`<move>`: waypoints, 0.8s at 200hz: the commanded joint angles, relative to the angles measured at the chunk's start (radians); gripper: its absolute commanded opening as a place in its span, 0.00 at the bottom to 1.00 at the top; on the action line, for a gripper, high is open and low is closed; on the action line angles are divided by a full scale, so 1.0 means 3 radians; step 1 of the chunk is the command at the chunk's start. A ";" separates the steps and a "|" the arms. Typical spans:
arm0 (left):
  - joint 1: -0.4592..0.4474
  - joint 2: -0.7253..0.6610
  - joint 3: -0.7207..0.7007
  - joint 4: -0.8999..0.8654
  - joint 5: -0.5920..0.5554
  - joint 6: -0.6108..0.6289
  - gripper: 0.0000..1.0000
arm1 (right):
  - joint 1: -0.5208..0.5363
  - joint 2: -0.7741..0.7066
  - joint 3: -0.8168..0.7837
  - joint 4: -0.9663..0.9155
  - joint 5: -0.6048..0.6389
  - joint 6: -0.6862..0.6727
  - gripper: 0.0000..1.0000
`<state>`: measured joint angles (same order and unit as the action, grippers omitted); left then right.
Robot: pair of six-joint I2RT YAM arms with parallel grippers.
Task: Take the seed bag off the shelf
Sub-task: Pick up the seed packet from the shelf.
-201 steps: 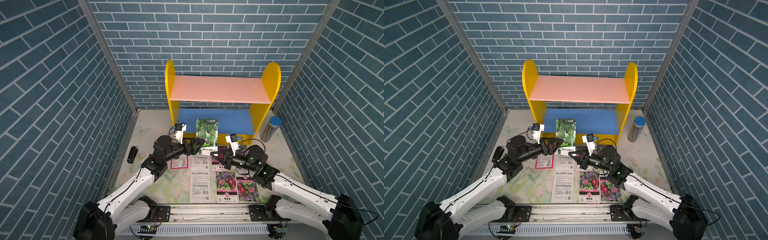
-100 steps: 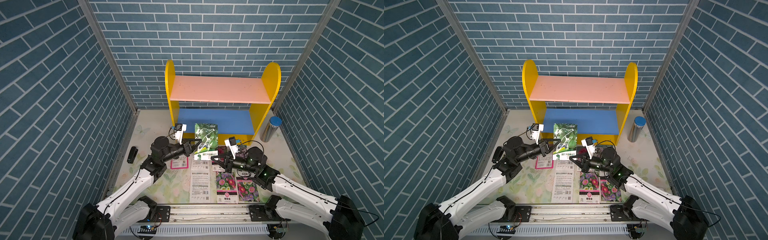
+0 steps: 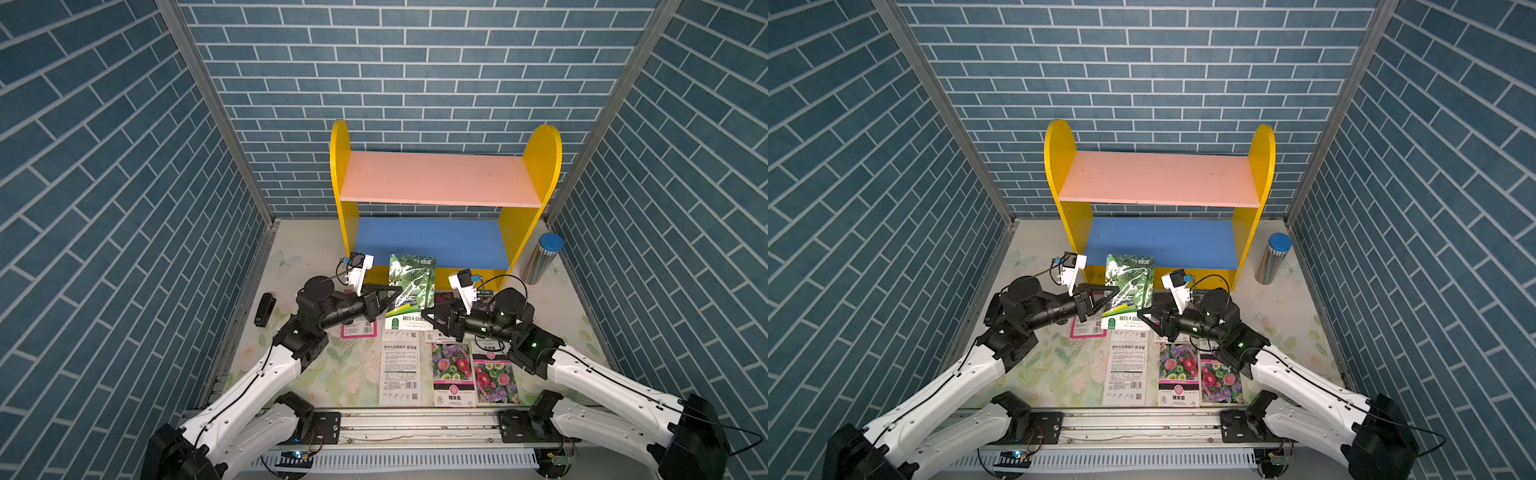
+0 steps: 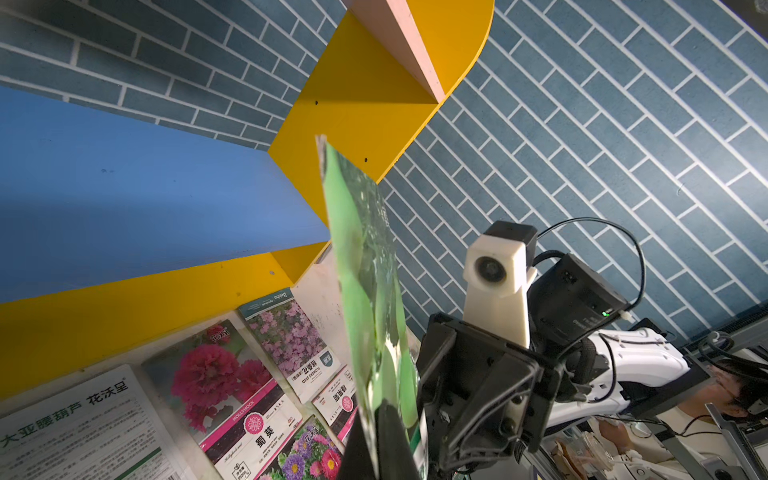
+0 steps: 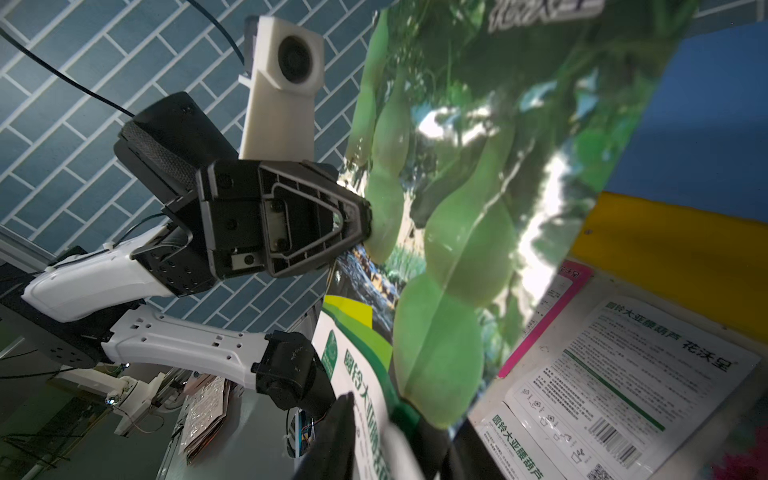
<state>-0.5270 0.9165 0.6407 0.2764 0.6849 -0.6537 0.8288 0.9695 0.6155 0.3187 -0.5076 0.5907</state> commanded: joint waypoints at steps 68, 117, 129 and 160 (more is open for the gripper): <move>-0.0007 -0.0220 -0.0092 -0.0306 -0.0002 0.0158 0.00 | -0.0001 0.0202 0.0323 0.0048 -0.0011 -0.0193 0.31; -0.0008 -0.0236 -0.0027 -0.0541 -0.0171 0.0263 0.04 | 0.0004 0.0210 0.0334 0.0020 -0.0001 -0.0194 0.07; -0.0007 -0.0234 0.0030 -0.0667 -0.0251 0.0303 0.15 | -0.0002 0.0210 0.0312 0.0025 0.0009 -0.0171 0.01; -0.0008 -0.0195 0.0357 -0.1363 -0.0715 0.0529 0.72 | 0.0008 0.0248 0.0071 0.0289 0.0018 0.0072 0.00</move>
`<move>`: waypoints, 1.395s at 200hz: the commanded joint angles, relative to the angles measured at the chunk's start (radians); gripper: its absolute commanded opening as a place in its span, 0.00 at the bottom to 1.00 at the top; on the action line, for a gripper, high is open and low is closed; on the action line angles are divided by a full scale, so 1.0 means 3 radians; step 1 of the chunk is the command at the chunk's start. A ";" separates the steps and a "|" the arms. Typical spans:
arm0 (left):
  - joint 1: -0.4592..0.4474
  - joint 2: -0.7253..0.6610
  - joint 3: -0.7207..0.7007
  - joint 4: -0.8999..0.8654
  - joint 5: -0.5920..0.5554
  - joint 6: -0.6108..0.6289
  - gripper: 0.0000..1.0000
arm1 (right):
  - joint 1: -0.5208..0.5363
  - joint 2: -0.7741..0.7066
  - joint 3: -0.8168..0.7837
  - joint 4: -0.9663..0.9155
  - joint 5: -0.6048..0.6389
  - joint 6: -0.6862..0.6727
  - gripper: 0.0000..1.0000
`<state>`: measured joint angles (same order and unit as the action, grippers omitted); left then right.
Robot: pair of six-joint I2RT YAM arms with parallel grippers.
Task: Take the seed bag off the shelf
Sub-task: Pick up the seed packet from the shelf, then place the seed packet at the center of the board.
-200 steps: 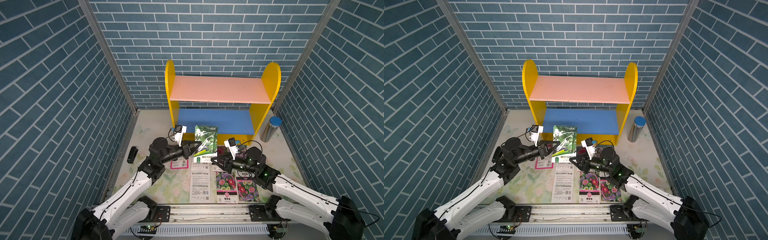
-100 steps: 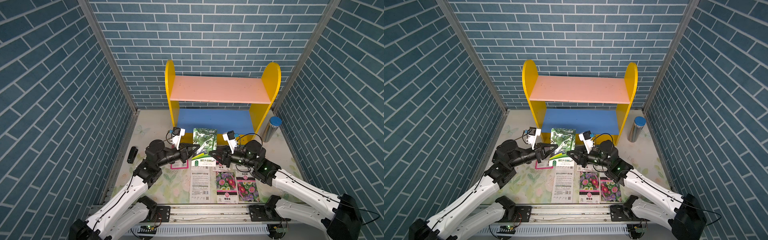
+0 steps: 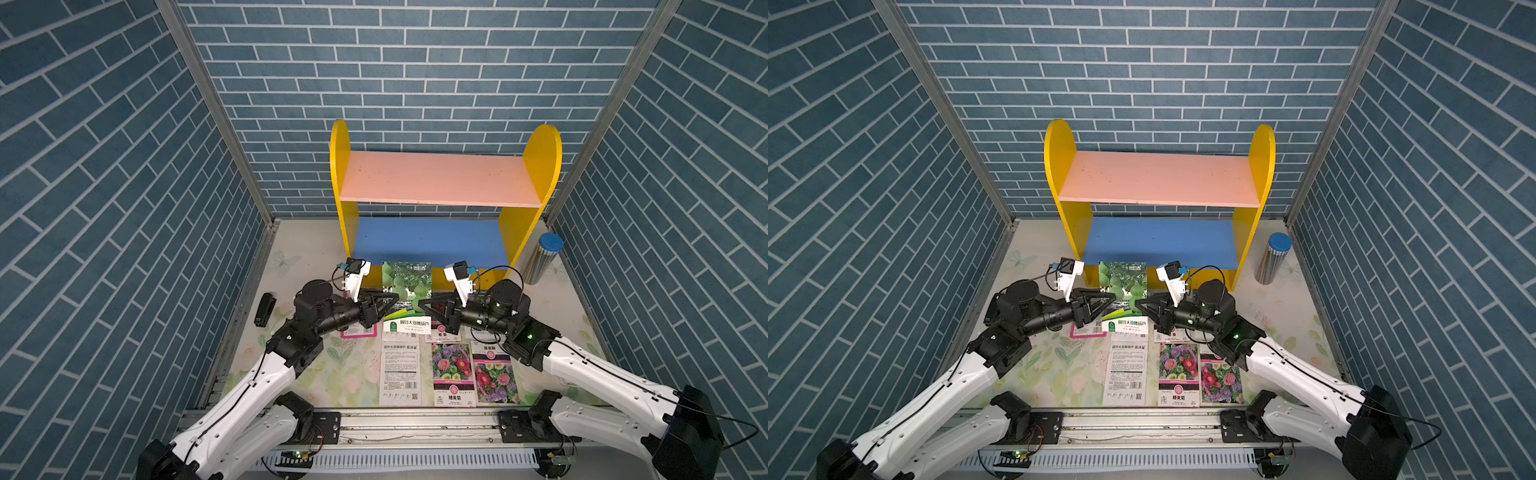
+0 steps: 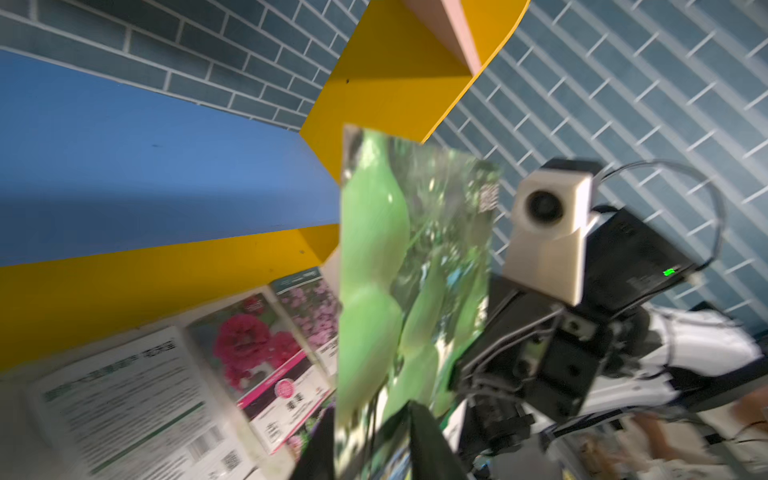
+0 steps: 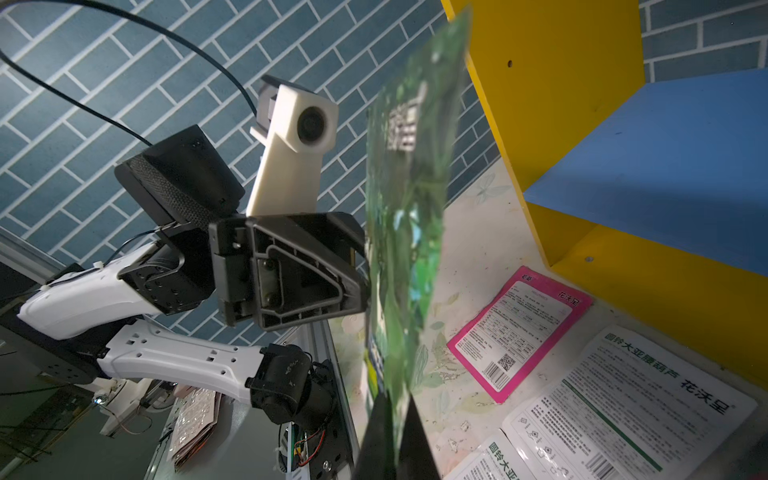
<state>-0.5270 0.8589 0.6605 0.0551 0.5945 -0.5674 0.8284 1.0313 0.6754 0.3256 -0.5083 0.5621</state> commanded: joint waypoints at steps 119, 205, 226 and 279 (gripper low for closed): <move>-0.0007 -0.0471 0.0968 -0.2362 -0.1843 0.0350 1.00 | 0.1117 0.1251 -0.0565 0.1493 0.0900 0.1180 0.00; -0.0007 -0.0710 0.1012 -0.2570 -0.1956 0.0307 1.00 | 0.1608 0.2485 -0.0115 0.2030 0.1249 0.1986 0.00; -0.0007 -0.0794 0.0962 -0.2564 -0.1908 0.0296 1.00 | 0.1644 0.2621 -0.0053 0.2000 0.1317 0.2118 0.00; -0.0009 -0.0920 0.0870 -0.2537 -0.1861 0.0291 1.00 | 0.1715 0.2848 0.0212 0.1587 0.1415 0.2210 0.00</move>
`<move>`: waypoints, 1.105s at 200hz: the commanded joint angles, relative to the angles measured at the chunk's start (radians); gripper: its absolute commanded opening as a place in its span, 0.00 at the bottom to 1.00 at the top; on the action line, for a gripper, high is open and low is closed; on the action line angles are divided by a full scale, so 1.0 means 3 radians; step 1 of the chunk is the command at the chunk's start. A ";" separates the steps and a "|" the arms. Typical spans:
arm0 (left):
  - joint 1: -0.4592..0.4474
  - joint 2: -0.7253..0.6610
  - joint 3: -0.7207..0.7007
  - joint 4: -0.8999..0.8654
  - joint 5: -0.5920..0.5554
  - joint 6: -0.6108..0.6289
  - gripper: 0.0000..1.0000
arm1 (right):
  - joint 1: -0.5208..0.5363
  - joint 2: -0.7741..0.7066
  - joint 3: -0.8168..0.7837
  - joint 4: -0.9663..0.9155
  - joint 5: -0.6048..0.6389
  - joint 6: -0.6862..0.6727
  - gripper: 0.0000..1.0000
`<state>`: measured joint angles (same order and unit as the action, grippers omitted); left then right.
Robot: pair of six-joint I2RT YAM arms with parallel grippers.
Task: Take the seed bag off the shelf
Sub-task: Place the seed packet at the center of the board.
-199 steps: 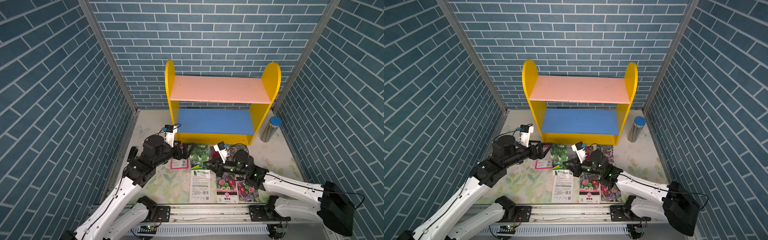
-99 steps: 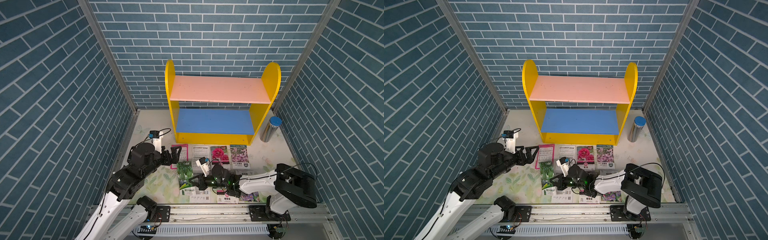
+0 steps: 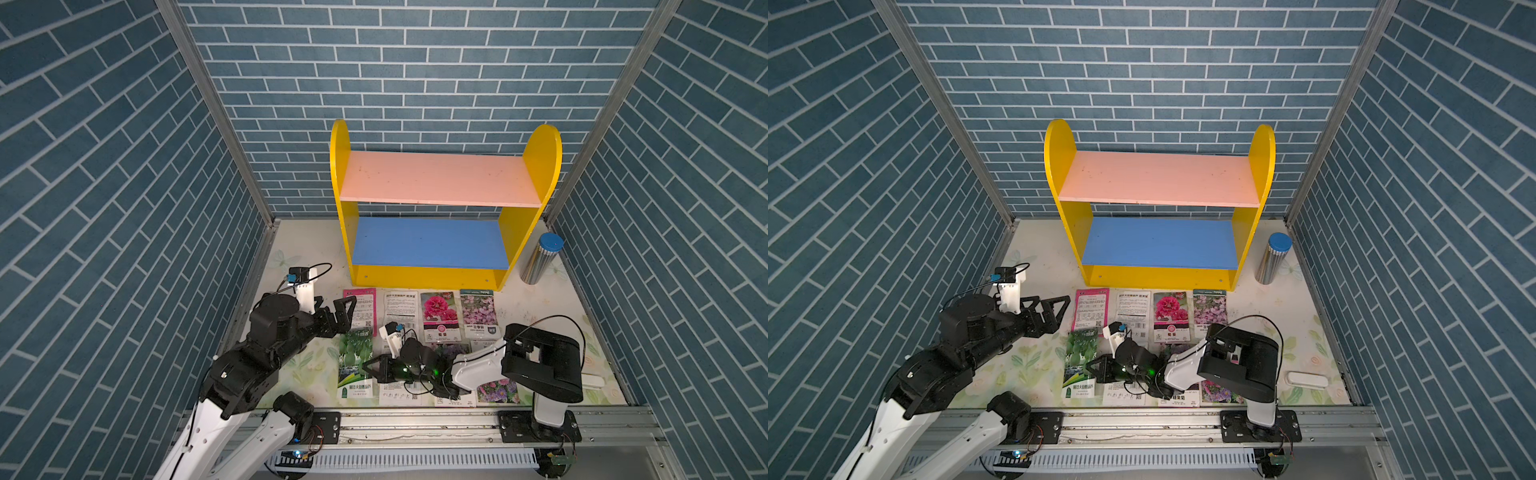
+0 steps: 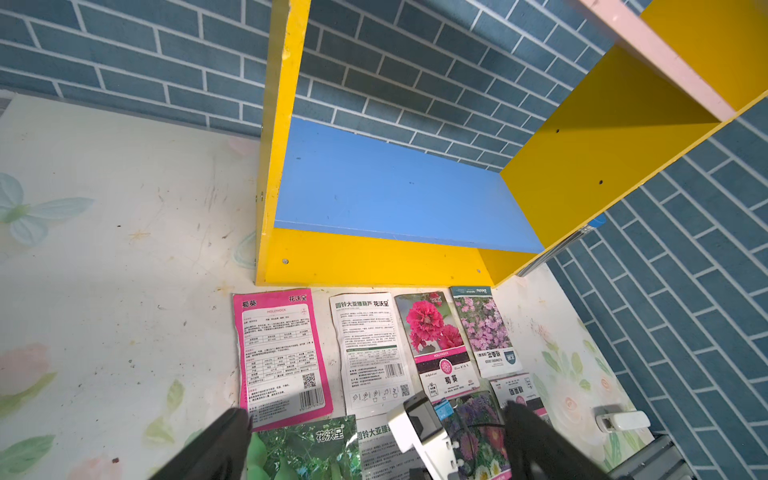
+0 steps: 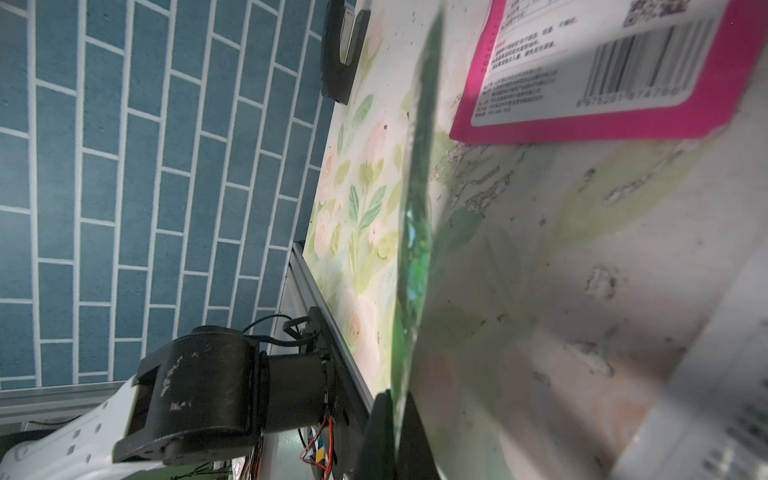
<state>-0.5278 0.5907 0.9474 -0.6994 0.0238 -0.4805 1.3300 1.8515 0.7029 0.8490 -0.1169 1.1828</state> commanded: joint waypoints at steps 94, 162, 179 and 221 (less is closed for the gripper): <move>-0.0005 -0.0149 -0.0303 0.0102 0.0074 -0.0031 1.00 | 0.0097 0.0253 0.0175 -0.0474 0.0272 0.0272 0.30; -0.0005 -0.0089 -0.0300 0.0107 0.0013 -0.0018 1.00 | 0.0087 0.0041 0.0294 -0.1188 0.0449 -0.0019 0.48; -0.0005 -0.0082 -0.0304 0.0107 0.0007 -0.0024 1.00 | 0.0078 -0.0014 0.0307 -0.1349 0.0495 -0.0085 0.49; -0.0006 -0.0079 -0.0294 0.0090 -0.0088 -0.0015 1.00 | 0.0051 -0.0312 0.0084 -0.1288 0.0559 -0.0236 0.56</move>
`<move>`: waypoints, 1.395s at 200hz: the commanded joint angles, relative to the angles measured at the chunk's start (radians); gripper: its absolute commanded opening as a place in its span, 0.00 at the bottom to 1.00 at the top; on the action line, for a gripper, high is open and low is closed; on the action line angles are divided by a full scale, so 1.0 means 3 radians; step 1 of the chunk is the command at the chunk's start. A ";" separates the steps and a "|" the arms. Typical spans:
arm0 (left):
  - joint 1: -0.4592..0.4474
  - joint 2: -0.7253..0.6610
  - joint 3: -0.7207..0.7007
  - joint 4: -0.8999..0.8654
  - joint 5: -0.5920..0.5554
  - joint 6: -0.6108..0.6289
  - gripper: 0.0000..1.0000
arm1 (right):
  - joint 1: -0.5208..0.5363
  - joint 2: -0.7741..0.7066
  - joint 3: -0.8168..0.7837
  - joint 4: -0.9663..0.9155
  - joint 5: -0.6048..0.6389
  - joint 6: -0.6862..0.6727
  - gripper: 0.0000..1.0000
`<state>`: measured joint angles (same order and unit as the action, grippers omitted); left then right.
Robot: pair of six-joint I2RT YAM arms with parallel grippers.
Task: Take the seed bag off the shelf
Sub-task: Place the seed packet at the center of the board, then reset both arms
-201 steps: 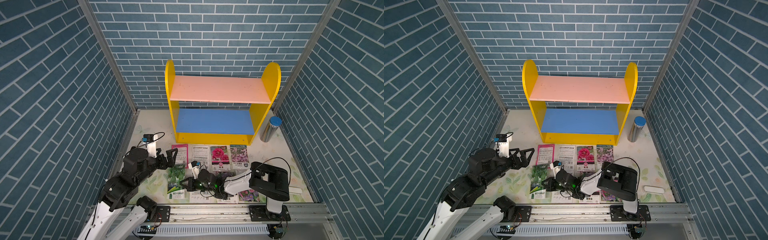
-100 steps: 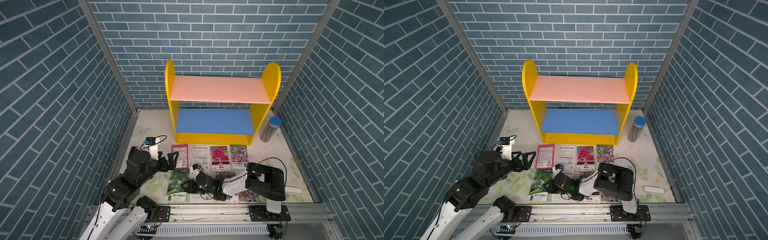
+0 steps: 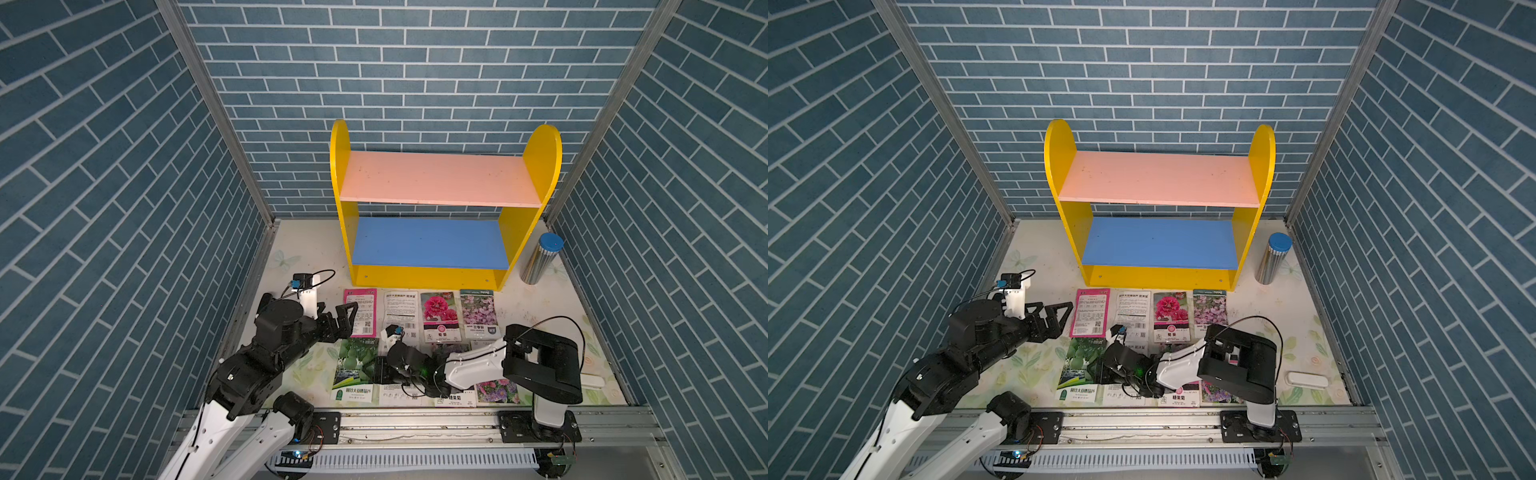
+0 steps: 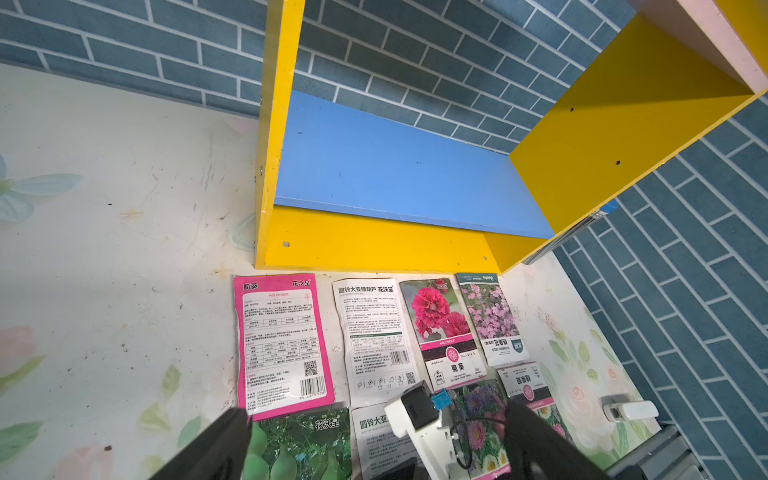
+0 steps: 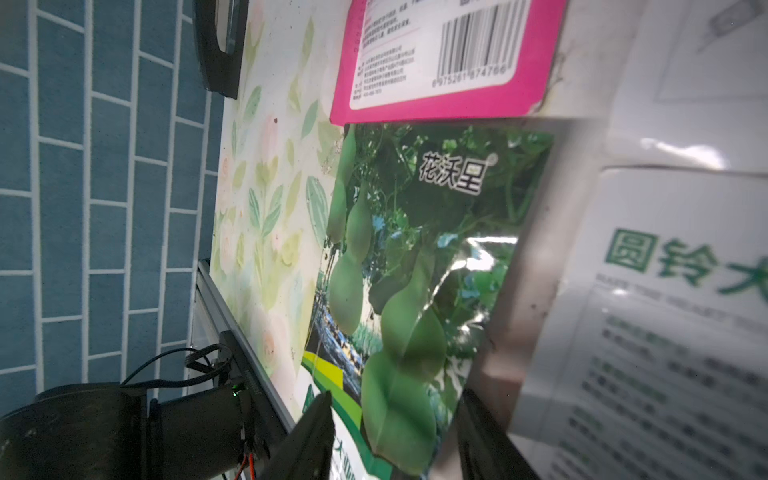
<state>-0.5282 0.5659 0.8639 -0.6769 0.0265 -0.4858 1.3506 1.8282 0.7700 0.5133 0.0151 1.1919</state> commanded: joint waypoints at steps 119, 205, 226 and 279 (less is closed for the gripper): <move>-0.0004 0.0110 -0.0232 0.0682 -0.0503 0.0101 1.00 | -0.0431 -0.2172 -0.0630 -0.1191 0.0639 -0.1989 1.00; 0.0006 0.0416 -0.0763 0.1595 -0.1465 0.0187 1.00 | -0.1352 -0.3801 -0.1467 -0.0750 0.1670 -0.3339 1.00; 0.0016 0.0574 -0.0833 0.1822 -0.1657 0.0269 1.00 | -0.1588 -0.3898 -0.1674 -0.0365 0.1830 -0.3725 1.00; 0.0303 0.0974 -0.1126 0.2673 -0.1564 0.0574 1.00 | -0.2862 -0.3712 -0.2044 0.0469 0.1188 -0.3959 1.00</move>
<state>-0.4892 0.8310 0.5674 -0.0513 -0.4534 -0.3813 0.6304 0.6796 0.1921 0.4751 0.4744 0.0772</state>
